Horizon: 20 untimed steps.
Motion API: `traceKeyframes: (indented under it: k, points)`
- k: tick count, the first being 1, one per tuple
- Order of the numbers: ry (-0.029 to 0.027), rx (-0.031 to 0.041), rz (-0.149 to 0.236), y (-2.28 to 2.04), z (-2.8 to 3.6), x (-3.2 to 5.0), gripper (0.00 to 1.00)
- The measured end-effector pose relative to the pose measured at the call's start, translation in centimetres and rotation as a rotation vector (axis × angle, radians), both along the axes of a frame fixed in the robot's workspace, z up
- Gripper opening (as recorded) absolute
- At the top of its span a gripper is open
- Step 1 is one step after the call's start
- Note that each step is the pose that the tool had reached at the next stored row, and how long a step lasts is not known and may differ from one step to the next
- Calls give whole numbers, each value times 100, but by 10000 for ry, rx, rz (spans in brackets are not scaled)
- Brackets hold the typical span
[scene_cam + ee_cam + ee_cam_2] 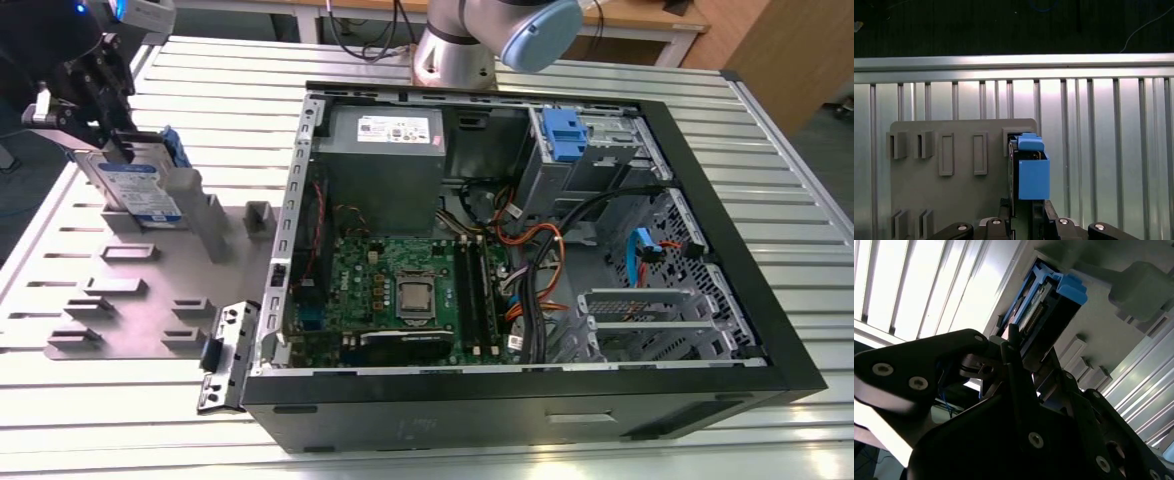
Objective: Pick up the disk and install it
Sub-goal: 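Pick up the disk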
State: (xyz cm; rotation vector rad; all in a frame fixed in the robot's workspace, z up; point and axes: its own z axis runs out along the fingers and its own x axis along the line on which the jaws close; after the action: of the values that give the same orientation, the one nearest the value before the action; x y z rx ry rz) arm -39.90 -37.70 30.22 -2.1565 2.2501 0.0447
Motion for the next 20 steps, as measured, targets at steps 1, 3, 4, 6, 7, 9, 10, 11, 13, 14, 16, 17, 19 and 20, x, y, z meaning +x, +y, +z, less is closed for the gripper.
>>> traceKeyframes:
  k: [1,3,4,6,7,9,10,11,13,14,16,17,19,20]
  points:
    - [-1,0,-1,0,0,0,35]
    - [0,0,-4,0,0,0,35]
    - [0,0,-5,0,0,0,35]
    - [0,0,-6,0,0,0,35]
    - [0,0,-6,0,0,0,35]
    - [-1,0,-7,-1,0,0,35]
    - [0,0,-8,-1,0,0,35]
    - [-1,0,-8,0,0,1,35]
    - [-2,1,-9,-1,7,0,35]
    - [-3,2,-9,0,16,0,35]
    - [-1,0,-9,0,43,0,35]
    - [-2,1,-9,0,53,0,35]
    - [-3,2,-8,0,60,0,35]
    - [-1,-5,-8,-1,62,1,35]
